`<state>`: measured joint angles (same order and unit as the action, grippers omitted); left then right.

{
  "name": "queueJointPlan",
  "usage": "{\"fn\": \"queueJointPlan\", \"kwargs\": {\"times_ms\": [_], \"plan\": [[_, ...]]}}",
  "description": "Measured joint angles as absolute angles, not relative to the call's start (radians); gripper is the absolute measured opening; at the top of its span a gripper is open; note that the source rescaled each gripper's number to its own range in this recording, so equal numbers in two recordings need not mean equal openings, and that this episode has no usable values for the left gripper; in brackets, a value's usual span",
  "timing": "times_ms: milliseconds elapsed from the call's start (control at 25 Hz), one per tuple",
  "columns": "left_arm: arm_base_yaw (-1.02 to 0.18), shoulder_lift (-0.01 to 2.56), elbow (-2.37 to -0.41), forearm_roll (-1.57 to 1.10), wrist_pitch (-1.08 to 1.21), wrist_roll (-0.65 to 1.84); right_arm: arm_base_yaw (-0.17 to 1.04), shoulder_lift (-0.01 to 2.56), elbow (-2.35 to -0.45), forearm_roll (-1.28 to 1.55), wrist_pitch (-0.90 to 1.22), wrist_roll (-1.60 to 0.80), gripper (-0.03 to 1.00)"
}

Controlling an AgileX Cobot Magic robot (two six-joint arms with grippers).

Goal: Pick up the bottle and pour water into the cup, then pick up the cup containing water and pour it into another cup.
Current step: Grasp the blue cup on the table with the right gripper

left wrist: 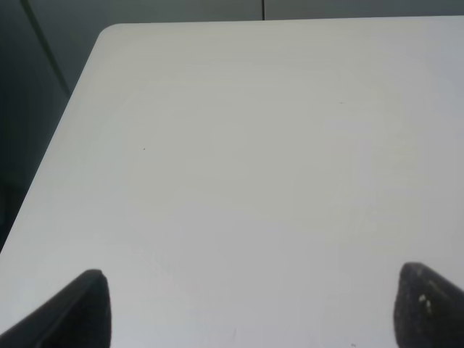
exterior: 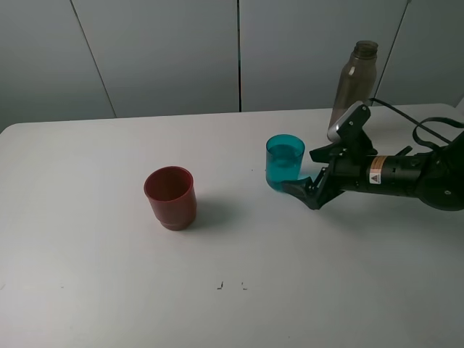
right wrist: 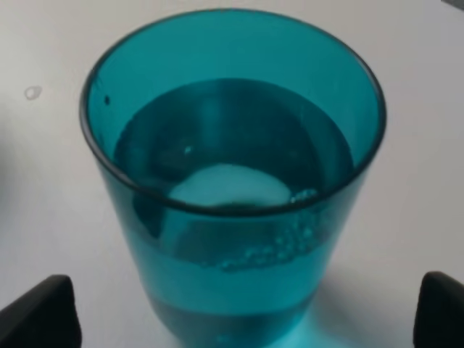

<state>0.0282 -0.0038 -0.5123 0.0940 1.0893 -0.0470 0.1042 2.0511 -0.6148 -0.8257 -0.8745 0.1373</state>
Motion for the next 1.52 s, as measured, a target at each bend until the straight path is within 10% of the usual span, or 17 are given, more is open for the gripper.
{"fn": "queueJointPlan", "kwargs": {"times_ms": [1520], "plan": [[0.028, -0.004, -0.512, 0.096, 1.089, -0.047, 0.187, 2.175, -0.734, -0.754, -0.953, 0.140, 0.99]]}}
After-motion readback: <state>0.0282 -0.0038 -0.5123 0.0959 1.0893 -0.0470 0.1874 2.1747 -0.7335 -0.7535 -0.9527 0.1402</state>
